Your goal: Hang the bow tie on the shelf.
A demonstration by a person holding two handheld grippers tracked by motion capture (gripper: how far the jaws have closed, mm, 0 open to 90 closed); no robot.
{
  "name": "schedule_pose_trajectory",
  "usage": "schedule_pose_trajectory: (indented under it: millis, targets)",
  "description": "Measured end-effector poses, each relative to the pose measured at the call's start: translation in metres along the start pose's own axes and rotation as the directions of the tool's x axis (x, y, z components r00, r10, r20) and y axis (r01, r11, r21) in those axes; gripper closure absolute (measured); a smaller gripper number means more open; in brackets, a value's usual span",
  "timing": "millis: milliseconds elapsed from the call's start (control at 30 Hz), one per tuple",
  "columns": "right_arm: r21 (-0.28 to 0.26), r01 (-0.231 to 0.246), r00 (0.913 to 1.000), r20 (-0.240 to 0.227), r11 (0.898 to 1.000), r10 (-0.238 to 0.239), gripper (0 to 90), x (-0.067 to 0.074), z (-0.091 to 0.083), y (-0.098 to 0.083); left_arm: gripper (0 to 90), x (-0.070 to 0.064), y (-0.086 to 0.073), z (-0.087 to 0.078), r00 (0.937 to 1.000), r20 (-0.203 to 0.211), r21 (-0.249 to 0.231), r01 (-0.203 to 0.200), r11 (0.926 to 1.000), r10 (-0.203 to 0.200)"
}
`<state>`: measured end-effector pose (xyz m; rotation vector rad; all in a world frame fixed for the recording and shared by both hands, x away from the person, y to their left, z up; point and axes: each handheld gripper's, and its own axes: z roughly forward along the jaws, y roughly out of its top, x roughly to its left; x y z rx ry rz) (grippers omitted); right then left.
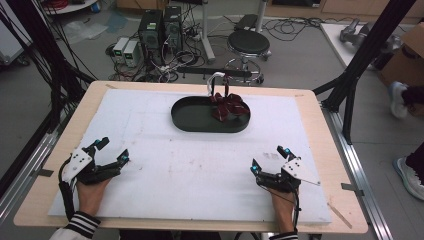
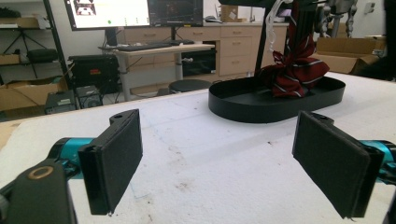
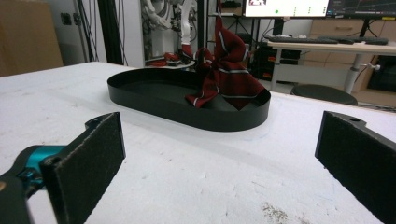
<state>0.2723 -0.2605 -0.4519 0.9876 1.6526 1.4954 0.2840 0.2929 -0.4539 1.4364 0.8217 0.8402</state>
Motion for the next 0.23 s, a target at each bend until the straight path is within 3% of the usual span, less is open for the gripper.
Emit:
schedule_pose_trajectory:
  millis: [233]
  targets:
    - [0.005,0.010,0.9999,0.010,1.000,-0.010,0.4,0.0010,0.0006,-0.0003,16.3,0.0000,-0.0001,-0.0001,1.0000,0.000,-0.002,0.002,1.0000,-0.002]
